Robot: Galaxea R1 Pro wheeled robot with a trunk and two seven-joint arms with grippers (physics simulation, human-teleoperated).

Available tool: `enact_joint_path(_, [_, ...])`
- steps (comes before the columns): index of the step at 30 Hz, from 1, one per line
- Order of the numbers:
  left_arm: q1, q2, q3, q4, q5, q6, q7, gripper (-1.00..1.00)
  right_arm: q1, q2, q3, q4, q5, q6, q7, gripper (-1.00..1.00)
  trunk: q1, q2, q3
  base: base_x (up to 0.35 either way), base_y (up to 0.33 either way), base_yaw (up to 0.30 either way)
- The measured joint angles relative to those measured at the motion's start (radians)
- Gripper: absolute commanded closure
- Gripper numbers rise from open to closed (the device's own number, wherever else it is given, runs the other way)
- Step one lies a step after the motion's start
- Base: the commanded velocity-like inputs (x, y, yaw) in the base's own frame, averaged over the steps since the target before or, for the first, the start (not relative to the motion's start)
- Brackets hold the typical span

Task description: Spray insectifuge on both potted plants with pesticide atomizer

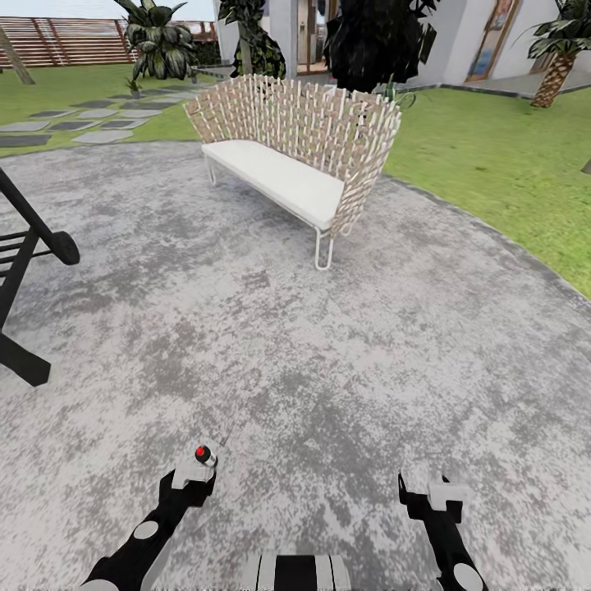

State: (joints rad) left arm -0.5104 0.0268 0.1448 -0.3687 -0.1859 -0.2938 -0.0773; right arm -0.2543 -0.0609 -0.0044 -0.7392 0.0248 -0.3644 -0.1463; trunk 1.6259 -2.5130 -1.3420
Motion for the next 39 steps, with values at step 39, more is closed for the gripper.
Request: enact_joint_path(39, [-0.001, -0.002, 0.002, 0.0, 0.0, -0.057, 0.002, -1.0, 0.0, 0.0, 0.002, -0.001, 0.0, 0.0, 0.0, -1.0, 0.004, -0.002, -0.058, 0.036, 0.013, 0.0])
